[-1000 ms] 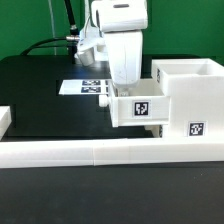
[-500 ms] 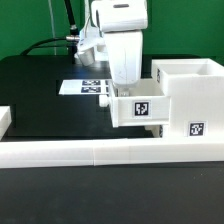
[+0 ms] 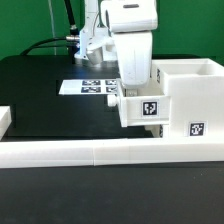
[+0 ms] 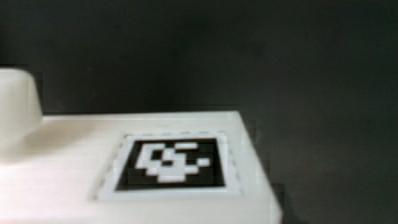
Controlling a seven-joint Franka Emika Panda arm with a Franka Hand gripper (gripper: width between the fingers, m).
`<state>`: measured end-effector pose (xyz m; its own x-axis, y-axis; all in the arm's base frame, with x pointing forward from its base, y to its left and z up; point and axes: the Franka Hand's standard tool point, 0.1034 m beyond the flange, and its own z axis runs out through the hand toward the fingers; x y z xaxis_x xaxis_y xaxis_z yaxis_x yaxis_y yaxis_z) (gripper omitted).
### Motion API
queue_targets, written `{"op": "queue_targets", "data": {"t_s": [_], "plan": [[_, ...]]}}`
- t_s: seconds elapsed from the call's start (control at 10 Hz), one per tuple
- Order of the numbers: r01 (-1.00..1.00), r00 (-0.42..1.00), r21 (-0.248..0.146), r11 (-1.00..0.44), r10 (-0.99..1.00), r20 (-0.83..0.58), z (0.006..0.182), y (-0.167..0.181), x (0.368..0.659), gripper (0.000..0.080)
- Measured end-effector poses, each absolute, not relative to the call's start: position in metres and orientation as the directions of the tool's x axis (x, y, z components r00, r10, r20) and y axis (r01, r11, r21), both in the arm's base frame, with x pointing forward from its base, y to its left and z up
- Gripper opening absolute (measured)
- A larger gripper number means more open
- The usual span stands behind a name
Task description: Assemble drawer
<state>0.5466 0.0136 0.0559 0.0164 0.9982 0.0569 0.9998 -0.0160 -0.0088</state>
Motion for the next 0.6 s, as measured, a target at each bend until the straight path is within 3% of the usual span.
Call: {"op": "queue_targets", "data": {"t_s": [0.5, 0.6], "plan": [[1.000, -0.019, -0.004, 0.019, 0.999, 0.046, 0.0557, 0.0109, 0.5481, 0.0042], [1.000, -0.019, -0.005, 0.019, 0.999, 0.046, 0.0554, 0.0108, 0.5478, 0.0127]]}}
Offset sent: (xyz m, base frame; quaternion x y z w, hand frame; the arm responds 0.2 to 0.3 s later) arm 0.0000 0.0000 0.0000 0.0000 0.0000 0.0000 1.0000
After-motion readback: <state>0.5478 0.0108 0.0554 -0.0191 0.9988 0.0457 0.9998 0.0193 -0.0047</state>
